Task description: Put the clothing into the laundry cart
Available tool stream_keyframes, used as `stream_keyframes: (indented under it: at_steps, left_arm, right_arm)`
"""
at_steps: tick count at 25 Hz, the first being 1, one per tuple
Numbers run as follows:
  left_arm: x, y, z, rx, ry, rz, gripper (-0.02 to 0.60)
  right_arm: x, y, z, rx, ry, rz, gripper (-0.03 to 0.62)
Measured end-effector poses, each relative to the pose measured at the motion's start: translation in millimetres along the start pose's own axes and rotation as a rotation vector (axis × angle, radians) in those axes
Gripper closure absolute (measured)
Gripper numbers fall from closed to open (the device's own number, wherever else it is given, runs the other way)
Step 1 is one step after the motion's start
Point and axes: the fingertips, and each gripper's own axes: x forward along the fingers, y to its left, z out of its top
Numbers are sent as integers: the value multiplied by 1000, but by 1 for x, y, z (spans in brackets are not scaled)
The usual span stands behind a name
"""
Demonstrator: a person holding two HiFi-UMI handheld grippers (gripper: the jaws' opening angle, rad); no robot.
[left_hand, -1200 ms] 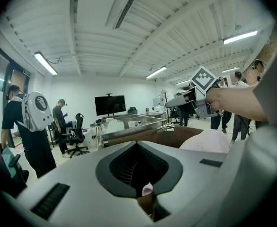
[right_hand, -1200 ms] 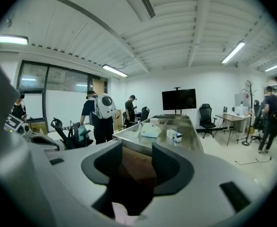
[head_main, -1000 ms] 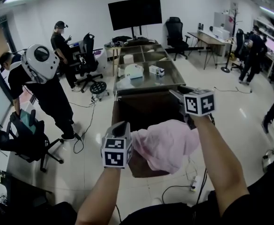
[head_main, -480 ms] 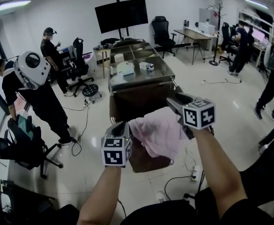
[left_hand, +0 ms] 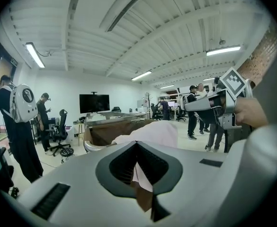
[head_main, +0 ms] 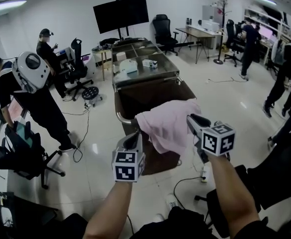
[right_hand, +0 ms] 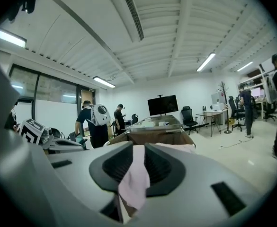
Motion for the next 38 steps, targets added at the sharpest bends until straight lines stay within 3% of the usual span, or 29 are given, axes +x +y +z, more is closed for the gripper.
stream_keyframes:
  at_steps: [5, 12, 20, 38]
  left_arm:
    - [-11, -22, -22, 13, 27, -34, 581]
    - [-16, -47, -36, 17, 44, -39, 581]
    - [-6, -64, -56, -30, 64, 13, 581]
    - [-10, -83, -83, -86, 94, 69, 581]
  right_arm:
    - [-30, -5, -35, 52, 6, -38, 589]
    - [-49, -12, -65, 75, 41, -8, 589]
    - [-51, -22, -94, 98, 110, 66, 591]
    - [-52, -15, -111, 62, 144, 168, 591]
